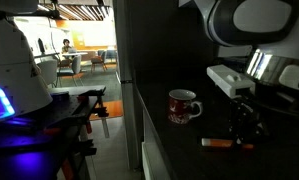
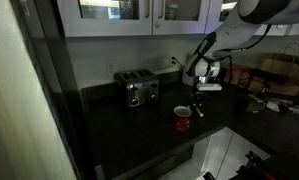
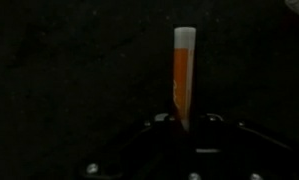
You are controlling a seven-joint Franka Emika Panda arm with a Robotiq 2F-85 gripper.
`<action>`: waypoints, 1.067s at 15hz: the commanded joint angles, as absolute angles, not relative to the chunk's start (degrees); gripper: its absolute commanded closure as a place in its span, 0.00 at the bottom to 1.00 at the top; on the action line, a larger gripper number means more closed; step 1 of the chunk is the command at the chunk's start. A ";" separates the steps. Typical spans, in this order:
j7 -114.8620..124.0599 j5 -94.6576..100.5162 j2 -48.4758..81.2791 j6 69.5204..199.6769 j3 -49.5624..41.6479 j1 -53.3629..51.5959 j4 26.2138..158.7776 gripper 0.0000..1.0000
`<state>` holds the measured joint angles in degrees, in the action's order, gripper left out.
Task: Put the orange marker in the red mug
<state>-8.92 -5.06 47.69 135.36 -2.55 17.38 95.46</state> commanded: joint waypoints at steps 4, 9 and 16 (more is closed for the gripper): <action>-22.29 -7.13 36.90 149.29 2.30 20.89 108.47 0.95; -37.91 -10.90 25.61 162.00 11.23 27.58 122.92 0.95; -72.81 -35.13 20.73 167.64 40.18 48.26 129.87 0.95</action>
<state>-59.23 -26.25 21.15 166.39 28.97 38.83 128.53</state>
